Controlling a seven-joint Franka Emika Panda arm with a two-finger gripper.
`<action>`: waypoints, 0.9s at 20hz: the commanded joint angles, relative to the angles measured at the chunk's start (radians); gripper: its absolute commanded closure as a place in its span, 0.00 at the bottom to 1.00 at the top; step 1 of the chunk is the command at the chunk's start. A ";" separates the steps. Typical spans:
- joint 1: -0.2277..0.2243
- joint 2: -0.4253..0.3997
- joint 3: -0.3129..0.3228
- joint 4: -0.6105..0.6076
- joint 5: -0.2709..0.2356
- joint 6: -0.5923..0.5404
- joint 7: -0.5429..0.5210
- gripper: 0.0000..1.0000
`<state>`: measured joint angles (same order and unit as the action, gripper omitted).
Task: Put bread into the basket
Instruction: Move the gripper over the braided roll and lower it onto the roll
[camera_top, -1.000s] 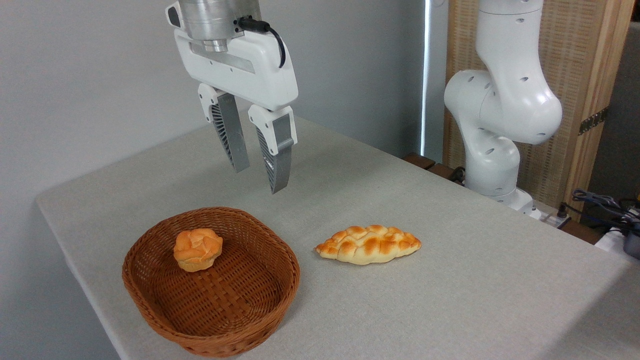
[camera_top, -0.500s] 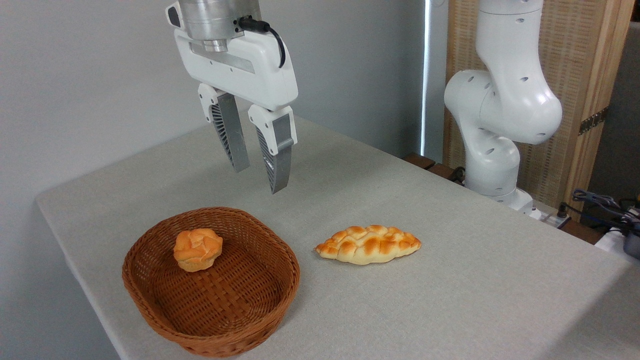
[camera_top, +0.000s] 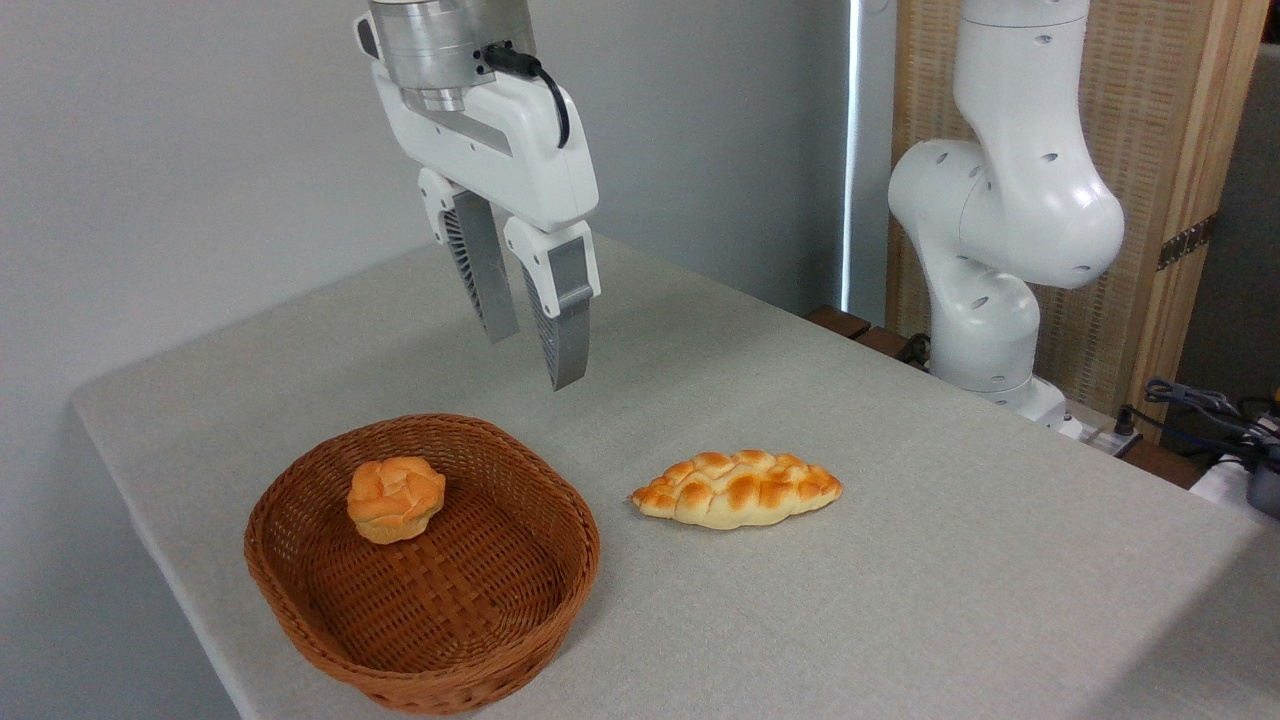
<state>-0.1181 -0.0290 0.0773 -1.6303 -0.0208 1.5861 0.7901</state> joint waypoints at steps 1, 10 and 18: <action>-0.008 -0.054 0.012 -0.078 -0.010 -0.005 0.035 0.00; -0.011 -0.170 0.015 -0.296 0.011 0.121 0.129 0.00; -0.017 -0.295 0.078 -0.505 0.050 0.149 0.563 0.00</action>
<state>-0.1198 -0.2467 0.1100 -2.0388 0.0153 1.7009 1.2317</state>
